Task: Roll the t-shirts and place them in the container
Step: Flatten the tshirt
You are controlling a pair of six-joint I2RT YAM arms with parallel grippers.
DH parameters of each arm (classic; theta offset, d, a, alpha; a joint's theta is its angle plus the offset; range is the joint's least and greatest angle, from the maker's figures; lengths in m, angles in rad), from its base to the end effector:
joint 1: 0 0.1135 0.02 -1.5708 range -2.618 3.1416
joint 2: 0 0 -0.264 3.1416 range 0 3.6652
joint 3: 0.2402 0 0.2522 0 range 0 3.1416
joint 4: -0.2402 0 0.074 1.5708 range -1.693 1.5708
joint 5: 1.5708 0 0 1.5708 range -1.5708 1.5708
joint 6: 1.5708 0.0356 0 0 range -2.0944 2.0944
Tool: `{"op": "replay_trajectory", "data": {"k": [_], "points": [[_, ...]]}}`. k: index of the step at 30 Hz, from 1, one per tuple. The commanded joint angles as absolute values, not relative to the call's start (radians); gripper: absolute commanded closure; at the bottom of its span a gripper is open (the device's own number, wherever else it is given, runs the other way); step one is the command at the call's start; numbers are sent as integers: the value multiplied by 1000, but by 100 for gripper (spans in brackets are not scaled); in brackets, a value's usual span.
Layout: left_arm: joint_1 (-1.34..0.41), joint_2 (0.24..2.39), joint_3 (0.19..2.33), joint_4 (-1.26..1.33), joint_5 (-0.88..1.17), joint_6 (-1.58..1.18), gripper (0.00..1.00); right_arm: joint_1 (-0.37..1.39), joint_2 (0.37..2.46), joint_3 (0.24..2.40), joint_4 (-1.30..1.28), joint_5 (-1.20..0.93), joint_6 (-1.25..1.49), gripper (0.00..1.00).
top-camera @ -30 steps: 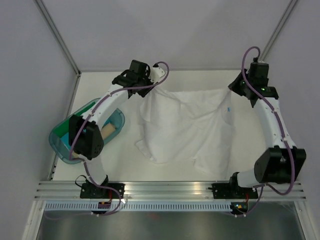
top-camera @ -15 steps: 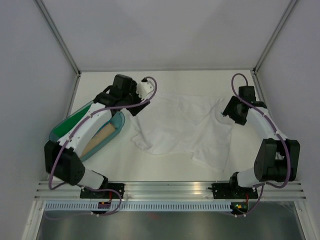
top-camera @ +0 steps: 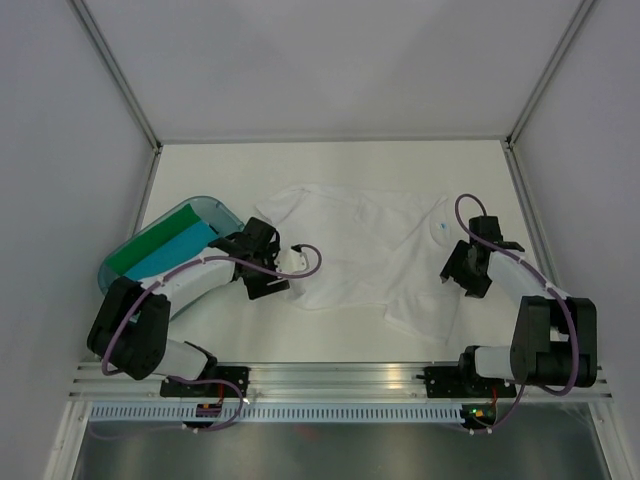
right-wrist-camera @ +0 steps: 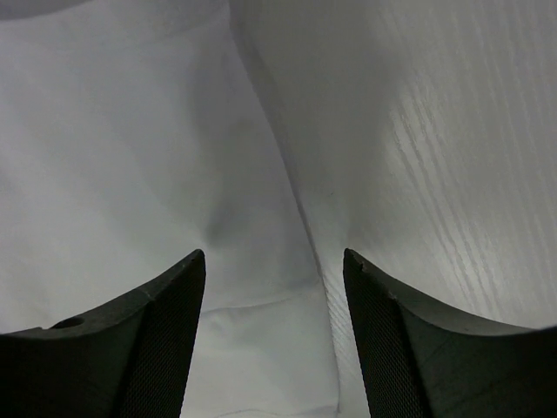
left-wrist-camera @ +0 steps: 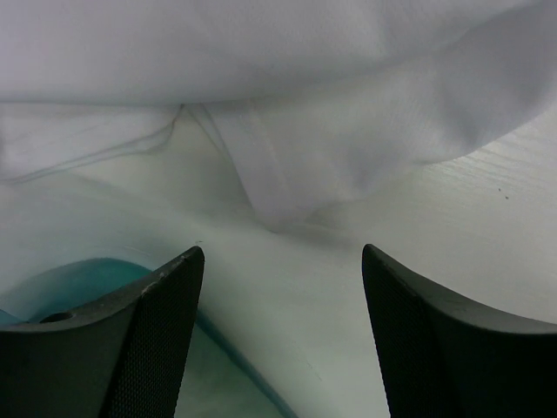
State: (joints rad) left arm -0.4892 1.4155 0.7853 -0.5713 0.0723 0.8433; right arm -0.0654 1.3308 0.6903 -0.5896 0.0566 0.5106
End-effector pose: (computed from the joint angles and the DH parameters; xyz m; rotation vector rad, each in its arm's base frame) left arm 0.2212 -0.1207 0.1763 1.7239 2.1626 -0.0075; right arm 0.2255 -0.0168 0.1684 0.8075 2.6778 0.0290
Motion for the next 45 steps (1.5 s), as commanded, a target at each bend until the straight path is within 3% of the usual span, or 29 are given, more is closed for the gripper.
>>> {"op": "replay_trajectory", "data": {"k": [1,4,7,8,9,10,12,13,17,24,28,32,39,45], "points": [[-499,1426,762,-410,103,907,21,-67,1399,646,-506,43,554,30],[-499,1456,730,-387,124,954,20,-67,1452,638,-460,15,549,33],[-499,1497,693,-315,77,971,20,-67,1471,617,-416,-57,534,58],[-499,1531,699,-308,52,965,21,-67,1471,611,-407,-80,531,73],[-499,1543,706,-308,46,953,23,-67,1463,606,-400,-101,526,82],[-499,1551,709,-310,45,948,32,-67,1441,601,-399,-104,525,99],[-499,1552,709,-310,60,939,44,-68,1405,607,-413,-104,517,100],[-499,1543,706,-311,72,933,59,-67,1361,624,-435,-103,517,100],[-499,1467,704,-339,159,894,97,-69,1227,701,-515,-92,525,100],[-499,1215,693,-400,164,845,98,-67,1039,908,-684,-100,519,100],[-497,1066,800,-541,147,833,98,-68,965,1049,-771,-77,500,100],[-497,1039,957,-745,146,787,98,-68,934,1234,-863,-63,473,100],[-497,1046,1372,-844,5,631,98,-69,962,1673,-991,-63,443,100],[-497,1121,1496,-749,-164,575,98,-69,1121,1710,-881,-109,480,100]]}}
